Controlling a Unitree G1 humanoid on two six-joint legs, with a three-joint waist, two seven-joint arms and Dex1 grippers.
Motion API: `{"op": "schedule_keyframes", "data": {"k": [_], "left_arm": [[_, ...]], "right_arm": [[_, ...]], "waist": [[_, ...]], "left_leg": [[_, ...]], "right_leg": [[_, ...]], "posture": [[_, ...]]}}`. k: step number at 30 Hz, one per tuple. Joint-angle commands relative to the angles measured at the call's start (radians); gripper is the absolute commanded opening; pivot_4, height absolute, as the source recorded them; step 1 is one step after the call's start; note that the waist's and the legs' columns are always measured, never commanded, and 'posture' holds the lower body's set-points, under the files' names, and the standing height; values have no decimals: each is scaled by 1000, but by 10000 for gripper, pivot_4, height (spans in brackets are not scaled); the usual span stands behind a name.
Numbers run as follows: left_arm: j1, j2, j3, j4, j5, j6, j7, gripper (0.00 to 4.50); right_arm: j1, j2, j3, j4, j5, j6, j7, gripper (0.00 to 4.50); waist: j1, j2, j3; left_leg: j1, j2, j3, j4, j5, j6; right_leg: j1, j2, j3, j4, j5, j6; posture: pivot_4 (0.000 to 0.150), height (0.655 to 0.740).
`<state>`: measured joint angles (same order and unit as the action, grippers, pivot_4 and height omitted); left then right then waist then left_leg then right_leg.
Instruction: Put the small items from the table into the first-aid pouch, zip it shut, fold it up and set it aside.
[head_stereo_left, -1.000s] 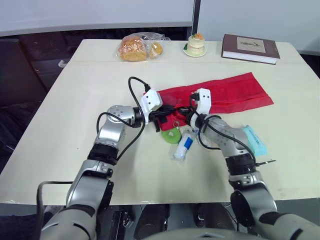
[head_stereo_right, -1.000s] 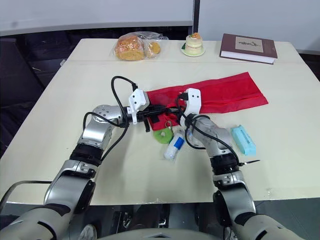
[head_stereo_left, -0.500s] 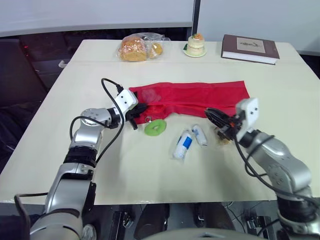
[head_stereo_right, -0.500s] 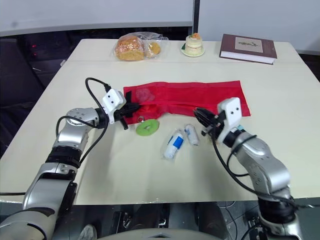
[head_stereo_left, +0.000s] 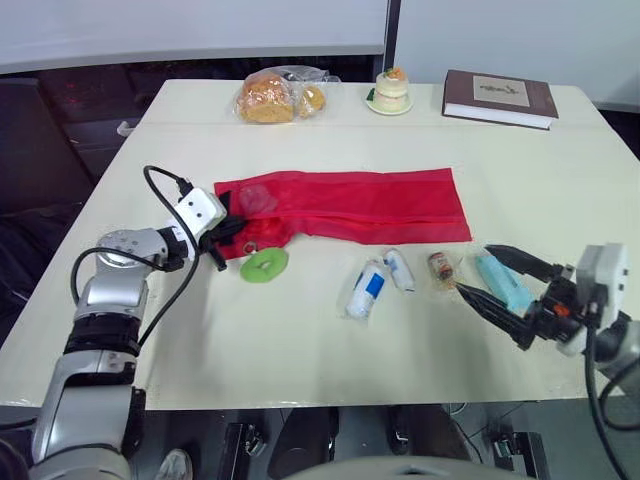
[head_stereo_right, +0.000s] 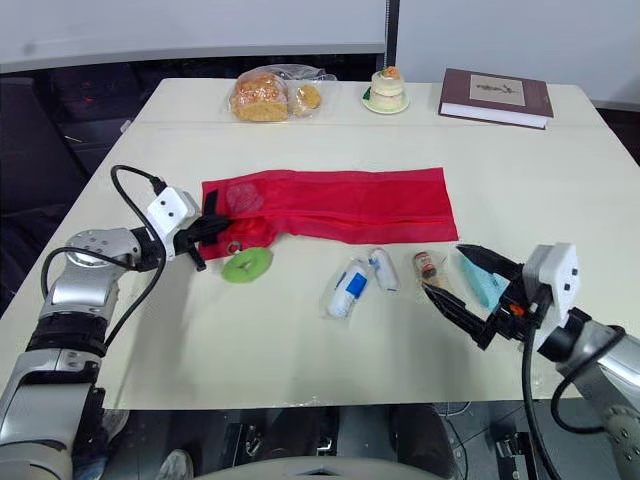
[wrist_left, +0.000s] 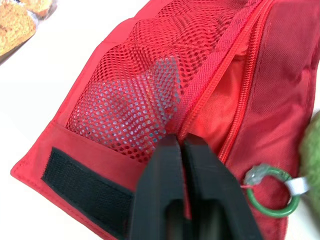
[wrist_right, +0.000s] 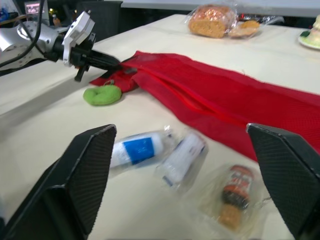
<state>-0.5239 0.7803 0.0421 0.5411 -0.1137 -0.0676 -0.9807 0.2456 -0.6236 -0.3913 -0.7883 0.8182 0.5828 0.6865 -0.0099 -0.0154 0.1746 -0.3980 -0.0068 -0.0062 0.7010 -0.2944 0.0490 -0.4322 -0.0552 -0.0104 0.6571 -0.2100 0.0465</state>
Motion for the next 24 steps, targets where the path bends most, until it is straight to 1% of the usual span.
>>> {"op": "schedule_keyframes", "data": {"k": [1, 2, 3, 4, 6, 7, 9, 11, 15, 19, 20, 22, 24], "left_arm": [[-46, 6, 26, -73, -59, 58, -44, 19367], [-57, 1, 24, -103, -76, 79, -62, 23657], [-65, -1, 22, -126, -88, 96, -74, 29640], [-71, -3, 20, -144, -96, 110, -83, 33190], [-84, -10, 9, -168, -97, 127, -89, 42425], [-94, -19, 1, -178, -96, 133, -87, 44809], [-115, -40, -17, -184, -83, 135, -80, 44809], [-152, -76, -64, -164, -33, 98, -63, 44809], [-234, -150, -159, -116, 42, 106, -65, 44809], [-278, -184, -233, -42, 120, 39, -66, 44809], [-294, -195, -251, -9, 142, 16, -60, 44809], [-353, -249, -280, 98, 189, -27, -2, 44809], [-400, -275, -302, 192, 240, -84, 49, 44809]], "right_arm": [[-12, -10, -17, -36, 15, -27, -18, 45000], [-19, -9, -13, -37, 17, -28, -26, 45000], [-22, -9, -10, -40, 19, -28, -33, 45000], [-25, -8, -6, -43, 20, -27, -40, 45000], [-29, -2, 5, -50, 21, -25, -56, 45000], [-31, 1, 12, -53, 20, -24, -65, 45000], [-39, 4, 26, -53, 11, -26, -83, 45000], [-59, 6, 41, -48, 5, -26, -104, 45000], [-86, 2, 58, -50, 9, -20, -131, 45000], [-95, -5, 64, -62, 29, -11, -152, 45000], [-102, -5, 68, -63, 32, -9, -158, 45000], [-116, -6, 76, -81, 43, -3, -181, 45000], [-126, -8, 82, -96, 52, 5, -202, 45000]], "waist": [[3, 0, 0], [6, -1, 1], [8, -2, 1], [11, -2, 1], [16, -2, 1], [20, -2, 1], [20, -2, 1], [22, -2, 1], [31, -3, 1], [19, -3, 1], [16, -3, 1], [19, -3, 1], [22, -3, 1]], "left_leg": [[0, 0, 0, 0, 0, 0], [0, 0, 0, 0, 0, 0], [0, 0, 0, 0, 0, 0], [-1, 0, 0, 0, 0, 0], [-1, 0, 0, 0, 0, 0], [-1, -1, 0, 0, 0, 0], [0, 0, 0, 0, 0, 0], [0, 0, 1, 1, 0, 0], [0, -2, -1, 2, 0, 0], [-1, -3, 0, 2, 0, 0], [0, -2, 1, 2, 0, 0], [0, -2, 1, 2, 0, 0], [0, -2, 0, 2, 0, 0]], "right_leg": [[0, 0, 0, 0, 0, 0], [0, 0, 0, 0, 0, 0], [0, 0, 0, 0, 0, 0], [0, 0, 0, 0, 0, 0], [0, 0, 0, 0, 0, 0], [0, 0, 0, 0, 0, 0], [0, 1, 0, 0, 0, 0], [0, 1, 0, 0, 0, 0], [2, 1, 0, 0, 0, 0], [1, 1, 1, 0, 0, 0], [1, 2, 1, 0, 0, 0], [1, 3, 1, 1, 0, 0], [1, 3, 0, 1, 0, 0]], "posture": [[1500, 7289], [1500, 7289], [1500, 7289], [1500, 7289], [1500, 7289], [1500, 7289], [1500, 7289], [1500, 7289], [1500, 7289], [1500, 7289], [1500, 7289], [1500, 7289], [1500, 7289]]}}
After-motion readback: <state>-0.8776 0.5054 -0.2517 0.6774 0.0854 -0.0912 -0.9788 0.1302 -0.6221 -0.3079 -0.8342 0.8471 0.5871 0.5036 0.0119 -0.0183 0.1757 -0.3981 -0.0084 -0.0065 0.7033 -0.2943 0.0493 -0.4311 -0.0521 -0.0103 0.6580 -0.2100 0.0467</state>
